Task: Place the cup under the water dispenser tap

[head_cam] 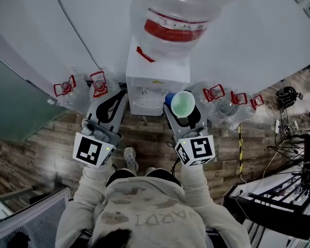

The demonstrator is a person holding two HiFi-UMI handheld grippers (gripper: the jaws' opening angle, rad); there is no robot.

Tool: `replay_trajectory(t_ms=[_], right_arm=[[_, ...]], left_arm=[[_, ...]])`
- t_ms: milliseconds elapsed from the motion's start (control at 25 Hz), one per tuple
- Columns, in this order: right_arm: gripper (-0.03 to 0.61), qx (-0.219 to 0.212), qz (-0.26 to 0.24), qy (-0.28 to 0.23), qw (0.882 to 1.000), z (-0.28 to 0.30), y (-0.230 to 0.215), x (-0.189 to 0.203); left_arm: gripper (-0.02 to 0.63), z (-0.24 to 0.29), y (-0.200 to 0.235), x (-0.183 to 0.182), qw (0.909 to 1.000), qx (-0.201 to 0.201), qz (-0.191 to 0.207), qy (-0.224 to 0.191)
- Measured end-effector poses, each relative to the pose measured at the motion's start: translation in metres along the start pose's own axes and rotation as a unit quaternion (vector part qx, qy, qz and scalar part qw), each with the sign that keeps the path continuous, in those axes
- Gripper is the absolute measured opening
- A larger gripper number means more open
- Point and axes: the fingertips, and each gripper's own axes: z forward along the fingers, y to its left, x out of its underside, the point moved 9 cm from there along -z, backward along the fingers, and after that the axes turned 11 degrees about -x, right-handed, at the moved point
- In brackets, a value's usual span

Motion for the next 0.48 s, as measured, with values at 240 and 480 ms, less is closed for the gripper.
replay_trajectory(t_ms=[240,480], right_arm=[[0.314,0.017,0.018,0.022,0.999,0.031,-0.009,0.023],[0.314,0.025,0.039,0.049,0.998,0.049,-0.012,0.051]], left_arm=[[0.005,0.029,0.024,0.023,0.9995,0.028,-0.009,0.011],[0.005,0.043,0.036,0.047,0.9985,0.045,-0.017,0.027]])
